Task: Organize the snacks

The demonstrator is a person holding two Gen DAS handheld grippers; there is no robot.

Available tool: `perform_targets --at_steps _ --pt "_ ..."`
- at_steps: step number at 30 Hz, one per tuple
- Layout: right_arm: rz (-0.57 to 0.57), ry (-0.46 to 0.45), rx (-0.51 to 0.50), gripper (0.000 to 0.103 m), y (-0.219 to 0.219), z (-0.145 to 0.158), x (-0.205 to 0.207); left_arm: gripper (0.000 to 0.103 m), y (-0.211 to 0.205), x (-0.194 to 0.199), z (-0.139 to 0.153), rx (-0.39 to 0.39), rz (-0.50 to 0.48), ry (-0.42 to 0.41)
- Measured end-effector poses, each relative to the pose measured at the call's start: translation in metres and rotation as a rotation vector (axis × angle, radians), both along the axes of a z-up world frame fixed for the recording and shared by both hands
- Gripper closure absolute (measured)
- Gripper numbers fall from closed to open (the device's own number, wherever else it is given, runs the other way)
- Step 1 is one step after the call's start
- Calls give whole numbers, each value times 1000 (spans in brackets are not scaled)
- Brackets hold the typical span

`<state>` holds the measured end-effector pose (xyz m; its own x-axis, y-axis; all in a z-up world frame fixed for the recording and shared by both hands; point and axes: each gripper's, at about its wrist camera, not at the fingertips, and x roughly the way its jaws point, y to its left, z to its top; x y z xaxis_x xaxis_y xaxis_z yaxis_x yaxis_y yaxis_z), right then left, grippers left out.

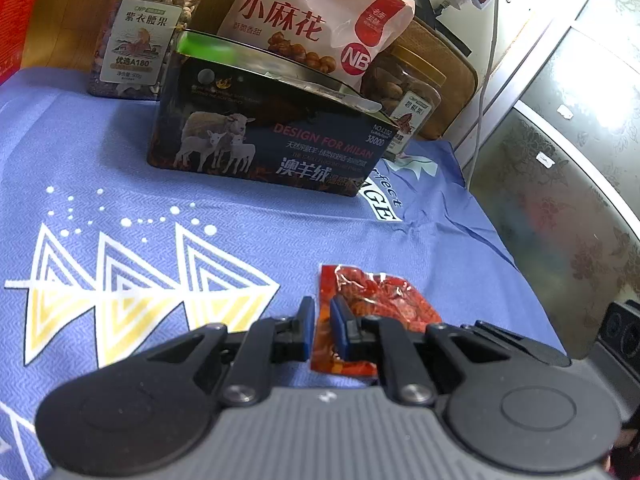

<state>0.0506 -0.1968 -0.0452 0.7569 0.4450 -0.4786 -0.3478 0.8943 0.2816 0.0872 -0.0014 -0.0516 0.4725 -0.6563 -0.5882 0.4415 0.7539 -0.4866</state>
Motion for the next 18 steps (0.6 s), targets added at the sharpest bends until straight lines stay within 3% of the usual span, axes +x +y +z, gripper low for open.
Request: perform_targets --at_steps 5,8,11,13,14,16,18 --pt "3 -35 -222 20 28 -1 -3 93 -1 0 0 5 -2 -4" --pt "19 -51 -245 27 29 -2 -5 93 -1 -1 0 6 -3 -5" --pt "51 -65 -239 48 31 -1 -7 93 -1 -1 0 8 -5 -8" --pt "80 -77 -237 68 33 -1 -9 93 -2 -1 1 14 -7 -14" --pt "83 -81 -241 70 35 0 -10 92 -2 -1 1 16 -9 -16" --pt "89 -80 -227 85 34 1 -10 91 -2 -1 1 16 -9 -16" --pt "80 -61 -179 93 28 1 -7 87 -1 -1 1 13 -14 -14"
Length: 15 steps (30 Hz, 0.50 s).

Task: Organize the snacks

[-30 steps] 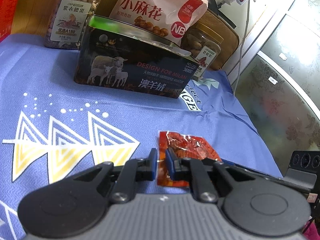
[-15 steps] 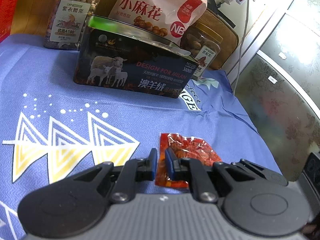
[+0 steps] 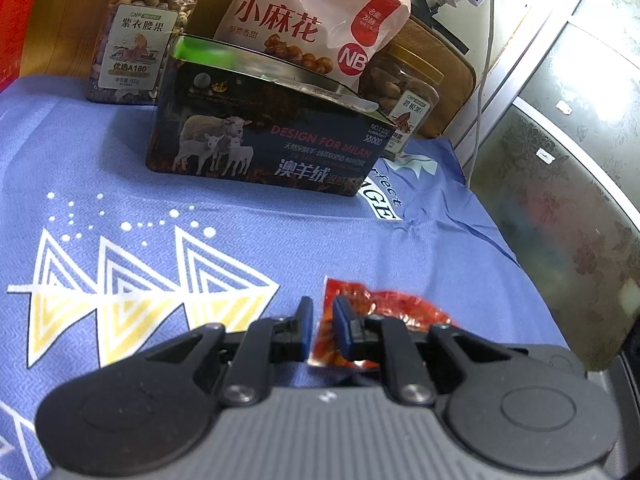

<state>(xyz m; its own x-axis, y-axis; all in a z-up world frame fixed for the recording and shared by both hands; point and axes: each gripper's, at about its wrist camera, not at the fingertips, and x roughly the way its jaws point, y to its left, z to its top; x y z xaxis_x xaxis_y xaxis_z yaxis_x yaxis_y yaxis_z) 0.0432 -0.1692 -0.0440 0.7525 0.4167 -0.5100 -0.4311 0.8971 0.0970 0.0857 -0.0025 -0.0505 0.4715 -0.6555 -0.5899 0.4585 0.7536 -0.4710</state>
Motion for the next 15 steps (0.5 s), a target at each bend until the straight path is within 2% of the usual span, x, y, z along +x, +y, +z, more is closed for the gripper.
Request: perform_targets --at_steps 4,5,8,13,15 --pt "-14 65 138 99 -15 -2 8 54 0 -3 3 -27 -45 -7" --pt "-15 75 161 99 -17 -2 8 52 -2 -5 4 -21 -53 -17" --pt "-14 82 177 99 -16 -1 7 52 -5 -7 4 -2 -57 -34" --pt "-4 42 93 98 -3 2 1 55 -5 -6 3 -9 -58 -27" --pt "-3 23 53 98 2 2 -1 59 -6 -7 3 -7 -65 -27"
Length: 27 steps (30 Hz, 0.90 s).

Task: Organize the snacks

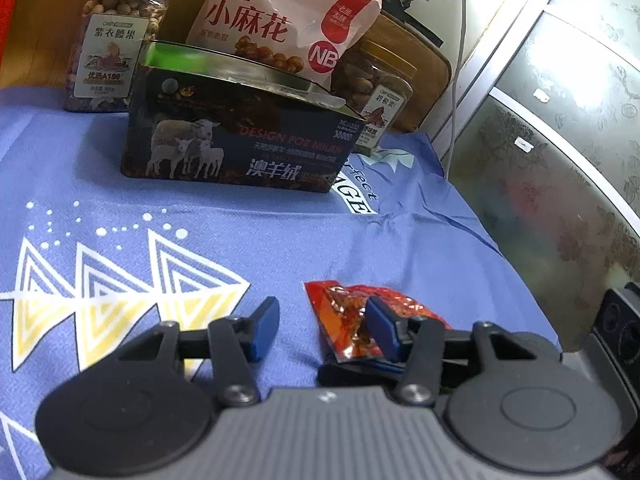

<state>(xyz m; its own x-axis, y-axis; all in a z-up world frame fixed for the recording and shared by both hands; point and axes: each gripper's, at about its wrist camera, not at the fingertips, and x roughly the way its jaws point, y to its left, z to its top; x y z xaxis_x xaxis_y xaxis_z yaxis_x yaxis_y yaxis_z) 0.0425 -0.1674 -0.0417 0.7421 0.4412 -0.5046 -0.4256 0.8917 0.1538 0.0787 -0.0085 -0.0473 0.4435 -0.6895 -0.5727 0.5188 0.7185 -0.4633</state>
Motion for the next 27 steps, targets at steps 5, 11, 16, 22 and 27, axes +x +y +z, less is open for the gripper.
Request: perform_targets --at_steps 5,11,16,22,27 --pt "10 -42 -86 94 9 0 -5 87 -3 1 -3 14 -12 14" --pt "-6 -57 -118 93 11 0 -6 93 -1 3 -5 9 -3 27" --pt "-73 -45 -103 47 4 0 -3 96 0 4 -5 14 3 29" --pt "-98 -25 -104 29 3 -1 1 96 0 4 -5 14 3 30" --pt "-57 -38 -162 19 17 -2 5 96 0 3 -5 13 4 30"
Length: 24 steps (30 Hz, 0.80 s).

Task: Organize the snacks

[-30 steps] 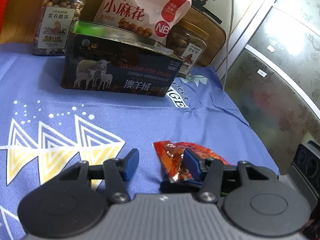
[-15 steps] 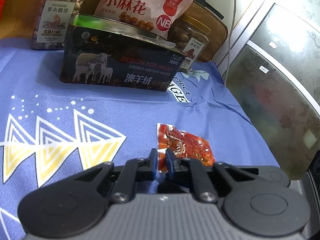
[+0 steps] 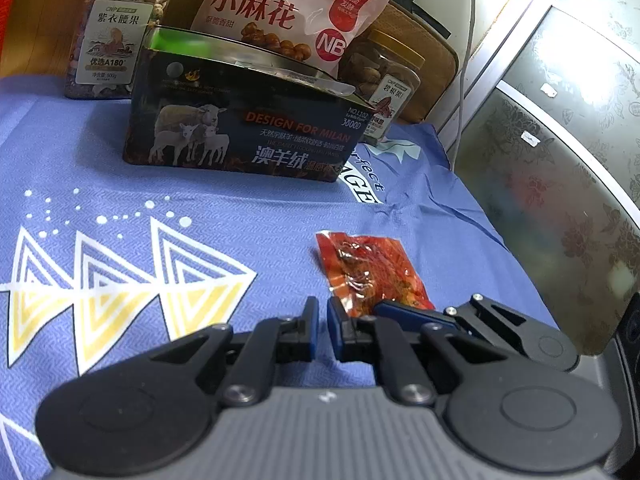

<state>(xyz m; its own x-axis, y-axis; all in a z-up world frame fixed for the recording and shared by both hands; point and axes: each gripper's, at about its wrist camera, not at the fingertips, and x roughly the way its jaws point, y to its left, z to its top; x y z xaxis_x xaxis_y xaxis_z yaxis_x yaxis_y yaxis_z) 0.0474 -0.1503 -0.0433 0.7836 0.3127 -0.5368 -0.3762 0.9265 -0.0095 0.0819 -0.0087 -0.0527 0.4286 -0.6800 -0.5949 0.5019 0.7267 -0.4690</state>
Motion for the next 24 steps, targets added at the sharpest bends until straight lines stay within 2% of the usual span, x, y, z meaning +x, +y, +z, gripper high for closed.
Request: perform_targets --at_steps 3,4,5,7,10,12,16,19,21,23,24 --pt "5 9 18 19 -1 0 5 96 0 0 0 1 0 -1" --pt "6 9 25 22 -1 0 5 96 0 0 0 1 0 -2" --pt "12 7 32 26 -1 1 5 96 0 0 0 1 0 -2" --pt "34 2 47 50 0 1 3 98 0 0 0 2 0 -3" --pt "41 -14 40 65 3 2 -1 101 0 0 0 7 8 -4" --pt "36 -26 28 74 5 2 -3 101 1 0 0 12 15 -7" --pt "43 -26 24 78 5 2 -3 100 2 0 1 14 24 -5" --pt "52 -27 19 81 6 2 -3 92 5 3 2 6 32 2" --pt "59 -32 12 84 6 2 -4 79 8 3 3 -14 29 6" --pt "70 -42 -5 88 9 2 -6 53 9 1 5 -42 8 2" --pt "73 -48 -18 88 11 2 -7 52 8 -1 6 -37 6 -9"
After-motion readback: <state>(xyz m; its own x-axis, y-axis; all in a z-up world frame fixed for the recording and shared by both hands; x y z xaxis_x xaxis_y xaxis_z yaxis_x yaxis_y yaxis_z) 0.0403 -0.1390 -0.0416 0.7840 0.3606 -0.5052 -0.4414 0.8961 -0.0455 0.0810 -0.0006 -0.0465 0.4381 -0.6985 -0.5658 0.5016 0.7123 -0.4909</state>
